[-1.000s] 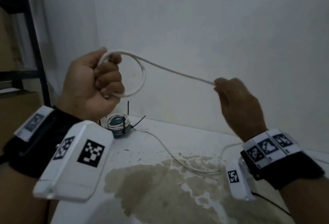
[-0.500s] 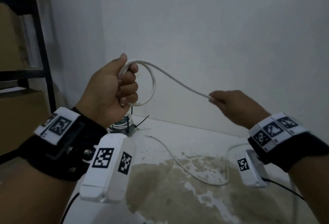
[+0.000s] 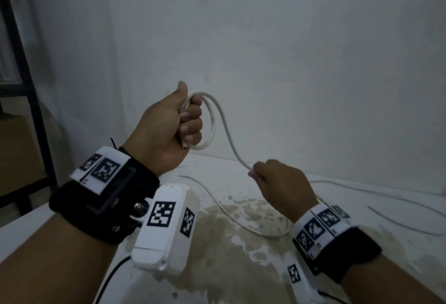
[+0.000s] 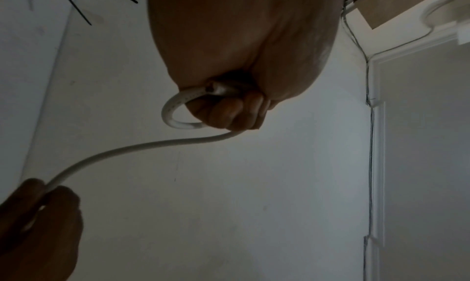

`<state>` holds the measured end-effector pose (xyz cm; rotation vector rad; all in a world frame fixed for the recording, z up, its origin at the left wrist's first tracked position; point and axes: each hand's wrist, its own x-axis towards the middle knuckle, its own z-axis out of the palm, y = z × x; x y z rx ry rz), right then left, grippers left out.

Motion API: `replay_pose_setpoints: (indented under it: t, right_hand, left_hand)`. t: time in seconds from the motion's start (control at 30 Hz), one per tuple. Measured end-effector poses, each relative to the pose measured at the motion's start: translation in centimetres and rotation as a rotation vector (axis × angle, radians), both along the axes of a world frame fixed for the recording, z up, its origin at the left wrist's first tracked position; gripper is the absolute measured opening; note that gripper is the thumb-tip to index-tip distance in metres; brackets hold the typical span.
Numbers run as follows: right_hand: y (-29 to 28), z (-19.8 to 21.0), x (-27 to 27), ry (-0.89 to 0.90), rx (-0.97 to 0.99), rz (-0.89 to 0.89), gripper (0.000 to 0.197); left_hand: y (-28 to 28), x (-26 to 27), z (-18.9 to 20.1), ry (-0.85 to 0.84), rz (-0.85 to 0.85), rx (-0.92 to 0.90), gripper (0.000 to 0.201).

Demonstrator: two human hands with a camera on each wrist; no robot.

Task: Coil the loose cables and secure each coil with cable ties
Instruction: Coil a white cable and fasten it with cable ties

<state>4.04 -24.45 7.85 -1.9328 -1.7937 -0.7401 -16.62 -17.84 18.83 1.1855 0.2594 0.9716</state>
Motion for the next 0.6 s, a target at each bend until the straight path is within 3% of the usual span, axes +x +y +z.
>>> replay_pose_setpoints:
  t: [0.1,0.17,0.27,0.37,0.43,0.6]
  right_hand:
    - [-0.4,0.1,-1.1,-0.13,-0.115,0.063,0.037]
    - [-0.8,0.3,-1.6,-0.175,-0.148,0.093,0.034]
    - [-1.1,0.4,-1.3,-0.113,-0.067,0.055,0.02]
    - [-1.2,0.5,-0.5,-0.03,0.036,-0.07,0.037]
    - [-1.3,0.6,-0.8,-0.03,0.07,-0.139,0.035]
    - [-1.3,0.6,-2.9,-0.215,-0.044,-0.064,0.032]
  left_hand:
    - [0.7,-0.3,-0.3,0.046,-0.019,-0.008,0.043]
    - [1.1,-0.6,-0.5,0.087,0.0,0.007,0.04]
    - [1.5,-0.9,-0.7,0.144,0.06,0.041,0.039]
    - [1.7,-1.3,-0.9,0.209,0.094,0.093,0.041]
    - [1.5,-1.2,-1.1,0.238,0.101,0.122,0.041]
    - [0.7,-0.2,-1.9,0.228,0.073,0.078,0.041]
